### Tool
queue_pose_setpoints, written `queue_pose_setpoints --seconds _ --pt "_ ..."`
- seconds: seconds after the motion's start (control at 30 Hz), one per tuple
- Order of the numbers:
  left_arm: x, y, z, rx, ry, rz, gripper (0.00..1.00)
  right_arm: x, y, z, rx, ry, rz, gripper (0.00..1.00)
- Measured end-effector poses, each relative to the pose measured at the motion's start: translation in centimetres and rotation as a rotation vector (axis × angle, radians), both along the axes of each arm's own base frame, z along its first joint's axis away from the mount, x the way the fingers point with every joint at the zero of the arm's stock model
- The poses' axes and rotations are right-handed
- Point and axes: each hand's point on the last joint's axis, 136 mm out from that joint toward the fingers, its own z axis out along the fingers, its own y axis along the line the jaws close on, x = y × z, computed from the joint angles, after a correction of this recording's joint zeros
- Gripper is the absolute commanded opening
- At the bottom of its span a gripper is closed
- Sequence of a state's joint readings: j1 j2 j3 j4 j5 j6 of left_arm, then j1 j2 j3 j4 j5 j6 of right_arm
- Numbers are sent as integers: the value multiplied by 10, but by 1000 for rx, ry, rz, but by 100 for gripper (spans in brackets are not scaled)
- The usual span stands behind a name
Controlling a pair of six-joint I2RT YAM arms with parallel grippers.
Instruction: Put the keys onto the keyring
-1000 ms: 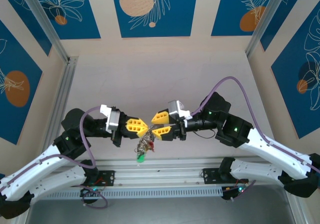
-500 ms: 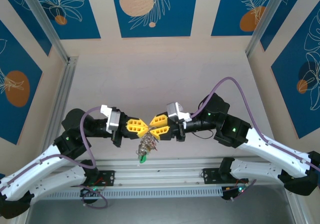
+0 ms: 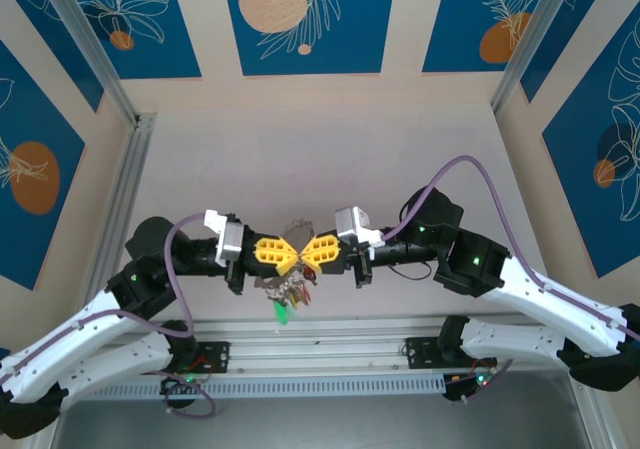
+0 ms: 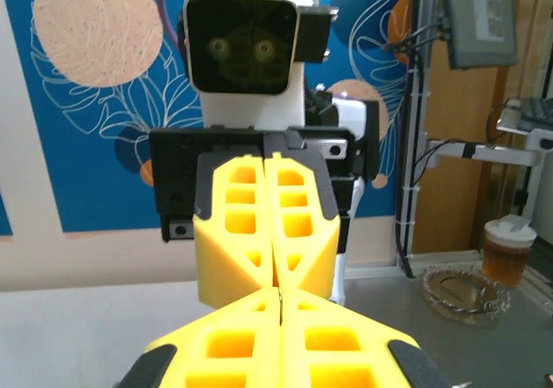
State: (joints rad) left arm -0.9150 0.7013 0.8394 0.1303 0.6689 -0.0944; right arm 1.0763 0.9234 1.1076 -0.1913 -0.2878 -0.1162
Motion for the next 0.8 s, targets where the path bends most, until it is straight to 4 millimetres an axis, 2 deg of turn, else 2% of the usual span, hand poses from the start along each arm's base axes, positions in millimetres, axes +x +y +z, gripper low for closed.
queue_pose_setpoints --seconds 0.1,0.17,0.27,0.43,0.53,0.67,0.8 --pt "7 0 -1 54 -10 46 16 6 0 -1 -63 -12 -30 0" --pt "10 3 1 86 -25 79 21 10 1 2 -99 -23 -46 0" --pt "13 8 7 138 -49 126 22 15 2 0 -153 -31 -67 0" --pt "19 12 10 240 -87 166 24 23 7 -16 -259 -25 -92 0" --pt "25 9 0 316 -87 176 25 24 12 -25 -316 -31 -94 0" --pt "31 6 -25 419 -69 176 25 23 15 -32 -363 -43 -96 0" --pt "32 7 -35 462 -69 176 25 24 15 -41 -413 -45 -97 0"
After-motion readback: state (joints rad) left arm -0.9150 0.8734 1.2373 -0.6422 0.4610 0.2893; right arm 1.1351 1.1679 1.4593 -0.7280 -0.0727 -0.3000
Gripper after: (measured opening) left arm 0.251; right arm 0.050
